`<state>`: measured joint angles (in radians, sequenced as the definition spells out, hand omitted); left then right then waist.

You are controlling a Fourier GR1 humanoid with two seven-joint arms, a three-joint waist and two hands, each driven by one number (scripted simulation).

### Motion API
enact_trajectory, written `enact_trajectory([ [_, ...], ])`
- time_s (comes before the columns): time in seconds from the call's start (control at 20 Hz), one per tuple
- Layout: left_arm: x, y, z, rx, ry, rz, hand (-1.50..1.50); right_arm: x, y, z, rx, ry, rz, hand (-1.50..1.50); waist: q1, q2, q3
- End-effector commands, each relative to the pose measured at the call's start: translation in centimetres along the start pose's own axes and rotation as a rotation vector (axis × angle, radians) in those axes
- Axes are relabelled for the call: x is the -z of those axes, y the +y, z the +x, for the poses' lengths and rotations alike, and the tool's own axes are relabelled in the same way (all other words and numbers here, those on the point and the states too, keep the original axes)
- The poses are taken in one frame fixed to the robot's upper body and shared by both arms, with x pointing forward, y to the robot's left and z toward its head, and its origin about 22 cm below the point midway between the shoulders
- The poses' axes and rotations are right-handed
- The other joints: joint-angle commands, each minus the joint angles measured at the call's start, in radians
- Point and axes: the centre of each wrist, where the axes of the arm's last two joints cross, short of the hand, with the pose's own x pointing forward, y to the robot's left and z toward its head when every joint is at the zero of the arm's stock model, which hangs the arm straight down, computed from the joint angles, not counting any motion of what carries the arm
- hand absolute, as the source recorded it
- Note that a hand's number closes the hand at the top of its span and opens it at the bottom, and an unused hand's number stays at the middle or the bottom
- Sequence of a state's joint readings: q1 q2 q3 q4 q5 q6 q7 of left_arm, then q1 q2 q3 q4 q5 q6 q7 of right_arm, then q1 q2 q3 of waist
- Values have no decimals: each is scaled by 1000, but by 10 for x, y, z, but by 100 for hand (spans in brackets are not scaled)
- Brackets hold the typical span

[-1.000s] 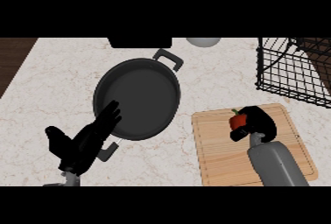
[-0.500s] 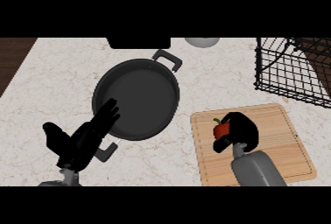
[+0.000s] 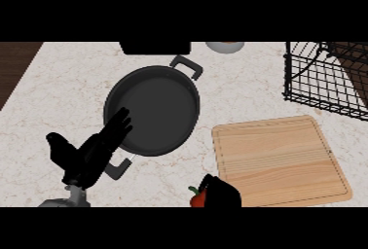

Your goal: Pick the bell pepper from the cutting board and place it in the pot

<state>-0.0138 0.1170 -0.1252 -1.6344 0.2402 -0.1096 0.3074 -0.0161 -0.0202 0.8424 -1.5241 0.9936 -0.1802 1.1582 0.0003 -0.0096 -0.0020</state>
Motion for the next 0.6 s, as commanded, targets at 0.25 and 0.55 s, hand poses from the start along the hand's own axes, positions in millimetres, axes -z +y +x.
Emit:
enact_trajectory([
  [0.25, -6, 1, 1, -16, 1, 23, 0, -47, -1, 7, 6, 152, -283, 150, -34, -10, -2],
  [0.55, -11, 11, 1, 2, 6, 43, 0, -88, -48, 15, 95, 42, -483, 150, -45, -14, -3],
])
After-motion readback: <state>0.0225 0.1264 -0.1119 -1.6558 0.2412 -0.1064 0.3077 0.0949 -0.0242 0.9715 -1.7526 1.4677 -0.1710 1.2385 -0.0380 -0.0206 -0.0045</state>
